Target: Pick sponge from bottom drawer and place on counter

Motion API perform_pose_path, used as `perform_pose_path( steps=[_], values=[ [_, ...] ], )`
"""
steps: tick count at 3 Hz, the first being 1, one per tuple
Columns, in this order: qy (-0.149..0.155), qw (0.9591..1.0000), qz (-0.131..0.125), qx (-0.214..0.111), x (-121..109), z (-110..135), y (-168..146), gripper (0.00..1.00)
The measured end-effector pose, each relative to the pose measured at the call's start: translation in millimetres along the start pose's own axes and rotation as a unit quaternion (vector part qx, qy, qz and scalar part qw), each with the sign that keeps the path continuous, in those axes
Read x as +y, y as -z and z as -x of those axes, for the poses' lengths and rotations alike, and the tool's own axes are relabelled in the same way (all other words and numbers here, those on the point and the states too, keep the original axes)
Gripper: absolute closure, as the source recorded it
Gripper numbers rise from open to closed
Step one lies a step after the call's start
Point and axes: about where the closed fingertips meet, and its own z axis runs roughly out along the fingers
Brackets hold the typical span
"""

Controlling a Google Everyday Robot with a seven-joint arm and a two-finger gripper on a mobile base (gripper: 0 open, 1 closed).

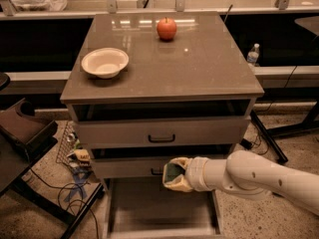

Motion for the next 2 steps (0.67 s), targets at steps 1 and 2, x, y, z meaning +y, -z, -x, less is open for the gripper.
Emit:
perform_pose_path(
  steps=[1, 2],
  values=[
    [-0.025, 0.9987, -0.041, 0.019, -23.4, 33.6, 31.0, 1.00],
    [-0.034, 0.9954, -0.079, 0.043, -58.1, 76.7, 72.3, 1.00]
  ],
)
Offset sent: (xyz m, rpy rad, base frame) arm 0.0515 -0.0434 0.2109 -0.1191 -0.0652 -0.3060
